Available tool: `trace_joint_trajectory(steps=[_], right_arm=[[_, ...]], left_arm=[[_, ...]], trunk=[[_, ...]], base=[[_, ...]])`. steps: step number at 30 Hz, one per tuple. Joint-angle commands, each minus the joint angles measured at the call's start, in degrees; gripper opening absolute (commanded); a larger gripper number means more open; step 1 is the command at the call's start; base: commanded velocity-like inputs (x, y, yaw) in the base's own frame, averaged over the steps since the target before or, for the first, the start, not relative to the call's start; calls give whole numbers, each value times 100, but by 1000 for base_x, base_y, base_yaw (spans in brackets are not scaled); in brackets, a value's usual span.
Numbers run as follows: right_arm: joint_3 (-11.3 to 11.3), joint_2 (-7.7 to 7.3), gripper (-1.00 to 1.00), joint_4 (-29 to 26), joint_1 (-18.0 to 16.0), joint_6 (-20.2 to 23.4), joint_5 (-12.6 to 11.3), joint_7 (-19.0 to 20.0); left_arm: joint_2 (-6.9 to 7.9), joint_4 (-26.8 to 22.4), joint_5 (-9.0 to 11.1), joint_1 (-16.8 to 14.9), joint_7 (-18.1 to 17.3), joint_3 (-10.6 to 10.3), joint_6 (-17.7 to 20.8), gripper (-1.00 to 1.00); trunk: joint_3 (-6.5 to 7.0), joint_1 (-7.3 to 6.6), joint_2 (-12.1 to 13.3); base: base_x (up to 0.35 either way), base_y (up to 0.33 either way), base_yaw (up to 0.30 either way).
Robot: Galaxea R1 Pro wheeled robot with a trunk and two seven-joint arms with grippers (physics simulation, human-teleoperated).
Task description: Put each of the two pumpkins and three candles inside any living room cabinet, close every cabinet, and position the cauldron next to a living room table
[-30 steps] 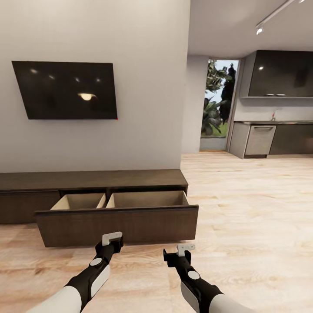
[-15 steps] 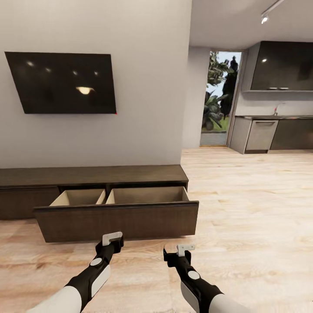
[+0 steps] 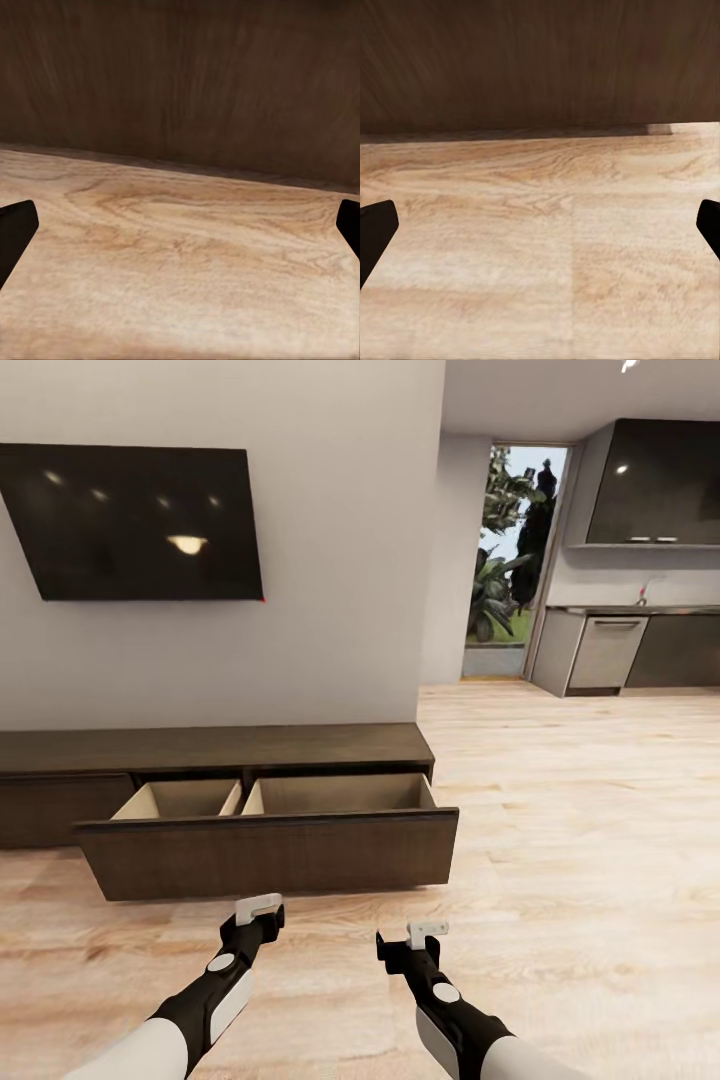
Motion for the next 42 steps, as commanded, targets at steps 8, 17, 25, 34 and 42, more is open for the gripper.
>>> trace_joint_trajectory(steps=[8, 17, 25, 34, 42], right_arm=[[49, -2, 100, 4, -2, -18, -38, -34], [49, -2, 100, 6, -5, -18, -39, -34], [52, -2, 100, 11, -4, -18, -35, -34], [56, -2, 100, 11, -4, -18, -33, -34], [49, -2, 100, 13, -5, -18, -39, -34]], left_arm=[[-15, 12, 29, -5, 58, -51, -32, 100], [-22, 131, 28, -5, 55, -96, -20, 100], [-21, 134, 28, -5, 51, -130, -15, 100], [-18, 134, 28, -5, 55, -145, -20, 100], [-24, 252, 22, -5, 42, -151, -30, 100]], trunk=[[-6, -1, -2], [-6, -1, -2], [-6, -1, -2], [-6, -1, -2], [-6, -1, -2]], base=[[1, 0, 0], [214, 0, 0], [324, 0, 0], [320, 0, 0], [74, 0, 0]])
